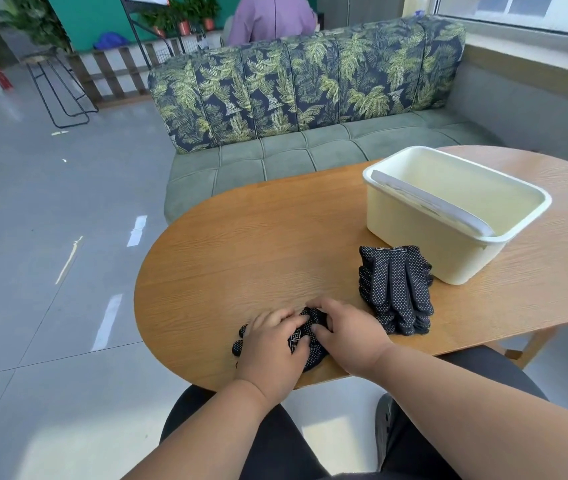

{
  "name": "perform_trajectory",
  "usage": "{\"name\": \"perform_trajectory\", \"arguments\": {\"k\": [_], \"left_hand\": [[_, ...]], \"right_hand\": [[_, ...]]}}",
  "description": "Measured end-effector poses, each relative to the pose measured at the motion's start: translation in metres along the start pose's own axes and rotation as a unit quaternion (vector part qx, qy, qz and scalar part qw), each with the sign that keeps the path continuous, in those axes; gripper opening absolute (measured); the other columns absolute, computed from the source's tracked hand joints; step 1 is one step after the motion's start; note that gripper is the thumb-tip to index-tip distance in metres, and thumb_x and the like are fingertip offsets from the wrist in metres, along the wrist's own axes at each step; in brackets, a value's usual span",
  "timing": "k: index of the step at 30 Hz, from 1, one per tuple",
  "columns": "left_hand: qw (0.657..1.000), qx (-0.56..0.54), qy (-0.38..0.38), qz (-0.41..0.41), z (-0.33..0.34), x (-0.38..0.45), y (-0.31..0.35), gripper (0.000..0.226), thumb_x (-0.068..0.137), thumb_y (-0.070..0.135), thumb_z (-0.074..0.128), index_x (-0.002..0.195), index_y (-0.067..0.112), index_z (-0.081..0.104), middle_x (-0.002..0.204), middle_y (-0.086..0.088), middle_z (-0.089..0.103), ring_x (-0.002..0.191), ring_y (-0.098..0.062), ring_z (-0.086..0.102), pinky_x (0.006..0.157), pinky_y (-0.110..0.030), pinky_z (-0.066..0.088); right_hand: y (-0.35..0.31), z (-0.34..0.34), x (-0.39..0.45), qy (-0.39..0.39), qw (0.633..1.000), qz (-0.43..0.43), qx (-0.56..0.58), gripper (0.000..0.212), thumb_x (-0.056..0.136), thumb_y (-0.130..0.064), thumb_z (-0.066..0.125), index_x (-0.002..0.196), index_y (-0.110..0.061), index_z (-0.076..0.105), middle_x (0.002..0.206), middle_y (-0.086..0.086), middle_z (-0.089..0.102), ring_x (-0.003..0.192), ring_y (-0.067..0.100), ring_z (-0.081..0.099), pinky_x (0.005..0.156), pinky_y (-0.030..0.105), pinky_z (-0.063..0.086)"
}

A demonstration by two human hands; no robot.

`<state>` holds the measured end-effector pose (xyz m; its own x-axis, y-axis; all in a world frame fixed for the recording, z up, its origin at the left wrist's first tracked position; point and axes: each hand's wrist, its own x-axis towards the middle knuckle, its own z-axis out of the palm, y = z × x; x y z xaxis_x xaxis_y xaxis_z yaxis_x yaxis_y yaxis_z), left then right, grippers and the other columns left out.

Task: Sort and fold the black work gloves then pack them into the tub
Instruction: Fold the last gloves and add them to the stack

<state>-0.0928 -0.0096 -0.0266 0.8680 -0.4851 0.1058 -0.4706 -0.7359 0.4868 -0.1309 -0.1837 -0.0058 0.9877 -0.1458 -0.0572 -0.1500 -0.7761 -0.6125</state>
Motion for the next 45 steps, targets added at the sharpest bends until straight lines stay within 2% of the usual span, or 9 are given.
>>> {"name": "perform_trajectory", "arguments": {"k": [4, 10, 19, 21, 23, 26, 29, 40, 45], "left_hand": [[0.996, 0.053, -0.067, -0.010, -0.004, -0.005, -0.002, 0.047, 0.107, 0.051, 0.041, 0.154, 0.049, 0.041, 0.167, 0.017, 0.029, 0.159, -0.014, 0.013, 0.130, -0.044, -0.002], [0.977, 0.156, -0.146, -0.012, -0.009, -0.011, -0.005, 0.063, 0.108, 0.060, 0.017, 0.165, 0.043, -0.003, 0.173, 0.015, -0.011, 0.161, -0.021, -0.015, 0.128, -0.047, -0.013], [0.968, 0.172, -0.134, -0.123, -0.033, -0.016, -0.023, 0.080, 0.101, 0.072, 0.010, 0.165, 0.031, -0.015, 0.173, 0.007, -0.019, 0.159, -0.024, -0.023, 0.128, -0.051, -0.013], [0.973, 0.149, -0.098, -0.148, -0.043, -0.025, -0.034, 0.078, 0.102, 0.070, 0.013, 0.167, 0.030, -0.006, 0.175, 0.005, -0.009, 0.161, -0.023, -0.015, 0.130, -0.048, -0.007], [0.980, 0.094, -0.028, -0.170, -0.055, -0.037, -0.038, 0.071, 0.103, 0.066, 0.025, 0.165, 0.031, 0.024, 0.172, 0.003, 0.021, 0.160, -0.023, 0.009, 0.130, -0.042, 0.012], [0.975, 0.084, 0.055, -0.196, -0.071, -0.056, -0.029, 0.034, 0.098, 0.060, 0.052, 0.118, 0.035, 0.063, 0.126, 0.013, 0.054, 0.127, -0.015, 0.046, 0.101, -0.031, 0.044], [0.972, 0.053, 0.029, -0.226, -0.075, -0.067, -0.016, 0.026, 0.090, 0.061, 0.063, 0.087, 0.035, 0.063, 0.100, 0.018, 0.054, 0.100, -0.008, 0.057, 0.083, -0.030, 0.050], [0.976, 0.081, 0.014, -0.203, -0.060, -0.069, -0.011, 0.024, 0.090, 0.055, 0.066, 0.091, 0.033, 0.058, 0.093, 0.014, 0.057, 0.086, -0.010, 0.057, 0.069, -0.030, 0.047], [0.982, 0.104, 0.012, -0.157, -0.057, -0.069, -0.012, 0.020, 0.094, 0.052, 0.064, 0.095, 0.032, 0.068, 0.096, 0.014, 0.059, 0.092, -0.011, 0.055, 0.078, -0.029, 0.049]], "right_hand": [[0.002, 0.000, -0.002, 0.005, 1.000, -0.014, 0.001, 0.044, 0.100, -0.036, 0.058, 0.143, -0.038, 0.050, 0.080, -0.024, 0.036, 0.081, 0.002, 0.044, 0.076, 0.021, 0.034], [0.006, 0.004, -0.006, 0.013, 0.999, -0.038, -0.011, 0.042, 0.099, -0.037, 0.059, 0.140, -0.039, 0.050, 0.097, -0.017, 0.044, 0.083, 0.005, 0.046, 0.076, 0.022, 0.036], [0.009, 0.004, -0.007, 0.001, 0.999, -0.031, -0.024, 0.043, 0.100, -0.041, 0.056, 0.142, -0.041, 0.049, 0.112, -0.009, 0.055, 0.097, 0.014, 0.054, 0.090, 0.030, 0.046], [0.010, 0.004, -0.007, 0.001, 0.999, -0.030, -0.028, 0.042, 0.100, -0.041, 0.055, 0.142, -0.042, 0.048, 0.118, -0.007, 0.059, 0.102, 0.017, 0.058, 0.094, 0.032, 0.048], [0.009, 0.005, -0.007, 0.004, 0.999, -0.030, -0.029, 0.043, 0.100, -0.041, 0.056, 0.142, -0.042, 0.048, 0.122, -0.006, 0.060, 0.103, 0.017, 0.059, 0.094, 0.033, 0.049], [0.009, 0.007, -0.007, 0.006, 0.999, -0.029, -0.036, 0.044, 0.099, -0.041, 0.056, 0.142, -0.042, 0.048, 0.124, -0.006, 0.060, 0.101, 0.016, 0.060, 0.092, 0.034, 0.052], [0.010, 0.007, -0.007, 0.010, 0.999, -0.030, -0.041, 0.044, 0.099, -0.040, 0.056, 0.142, -0.041, 0.049, 0.120, -0.006, 0.060, 0.098, 0.015, 0.059, 0.088, 0.032, 0.052], [0.013, 0.011, -0.008, 0.007, 0.998, -0.036, -0.047, 0.045, 0.102, -0.041, 0.051, 0.146, -0.042, 0.044, 0.131, -0.004, 0.059, 0.108, 0.020, 0.060, 0.095, 0.036, 0.051], [0.016, 0.015, -0.006, 0.012, 0.998, -0.038, -0.058, 0.044, 0.102, -0.042, 0.050, 0.146, -0.042, 0.045, 0.131, -0.004, 0.059, 0.110, 0.021, 0.061, 0.097, 0.037, 0.050]]}}
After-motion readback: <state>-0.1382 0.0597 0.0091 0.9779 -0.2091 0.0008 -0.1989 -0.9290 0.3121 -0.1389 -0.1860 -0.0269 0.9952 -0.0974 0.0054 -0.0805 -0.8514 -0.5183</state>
